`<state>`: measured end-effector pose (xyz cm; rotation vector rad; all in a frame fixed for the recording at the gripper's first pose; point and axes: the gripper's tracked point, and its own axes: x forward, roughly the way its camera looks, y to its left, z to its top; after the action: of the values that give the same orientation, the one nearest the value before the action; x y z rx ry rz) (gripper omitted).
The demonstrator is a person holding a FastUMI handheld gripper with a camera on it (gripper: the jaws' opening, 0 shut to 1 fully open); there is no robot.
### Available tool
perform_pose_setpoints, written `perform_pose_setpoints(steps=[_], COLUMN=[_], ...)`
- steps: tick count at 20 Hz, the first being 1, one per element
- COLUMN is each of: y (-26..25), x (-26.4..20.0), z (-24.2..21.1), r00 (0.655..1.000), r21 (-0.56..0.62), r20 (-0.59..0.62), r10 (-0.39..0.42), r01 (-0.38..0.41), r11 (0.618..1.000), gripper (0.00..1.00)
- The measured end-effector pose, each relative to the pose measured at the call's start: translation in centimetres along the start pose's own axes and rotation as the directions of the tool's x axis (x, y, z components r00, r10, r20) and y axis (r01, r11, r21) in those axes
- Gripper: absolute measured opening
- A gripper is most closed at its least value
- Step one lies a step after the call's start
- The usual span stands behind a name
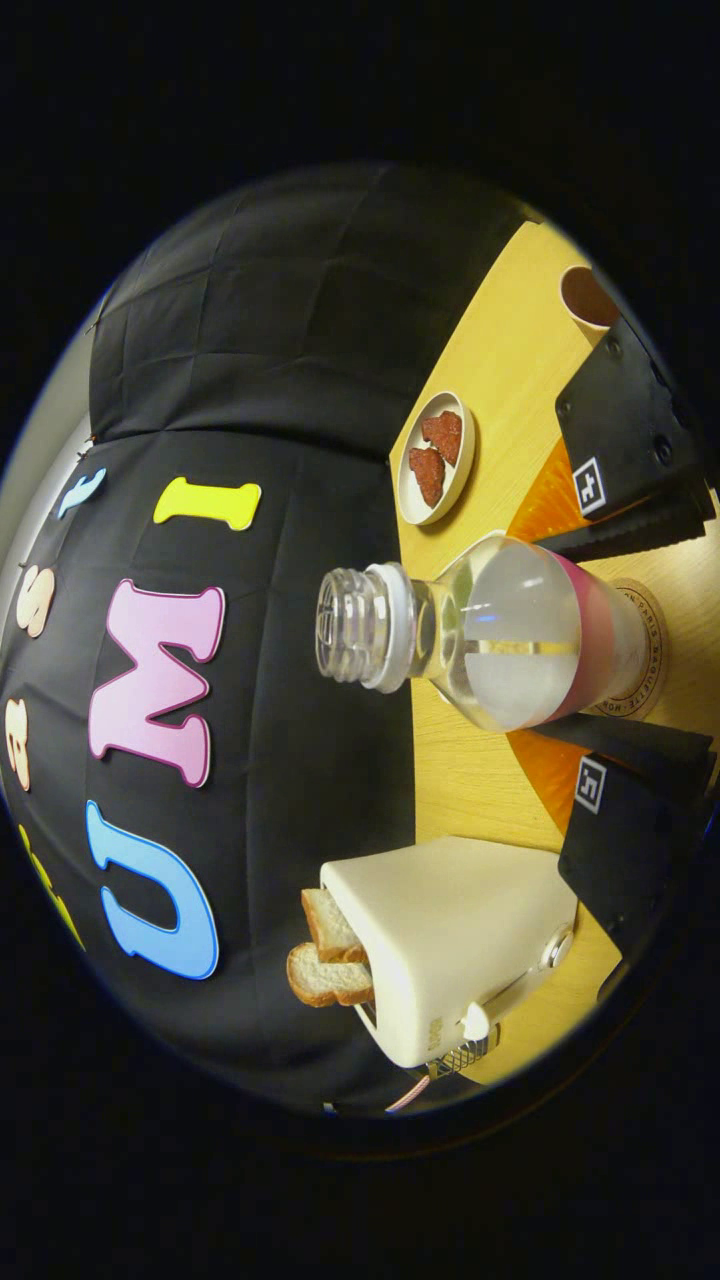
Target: Take the bottle from table, then pour the juice into the cup, finally place the bottle on the coaster
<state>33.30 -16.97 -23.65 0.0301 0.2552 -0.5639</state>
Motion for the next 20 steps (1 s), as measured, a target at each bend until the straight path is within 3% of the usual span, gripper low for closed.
perform_pose_setpoints(steps=[7, 9, 10, 20], y=[-0.8, -0.6, -0.5, -1.4], x=[-0.1, -0.8, -0.8, -9.8], z=[-0.2, 0.0, 0.1, 0.7], r00=[1.0, 1.0, 1.0, 0.998], r21=[0.032, 0.035, 0.035, -0.032], r20=[-0.015, -0.021, -0.019, -0.046], r10=[-0.01, 0.002, 0.014, 0.053], r01=[0.011, -0.002, -0.014, -0.055], r11=[0.999, 0.999, 0.999, 0.998], gripper=[0.78, 0.86, 1.0, 0.98])
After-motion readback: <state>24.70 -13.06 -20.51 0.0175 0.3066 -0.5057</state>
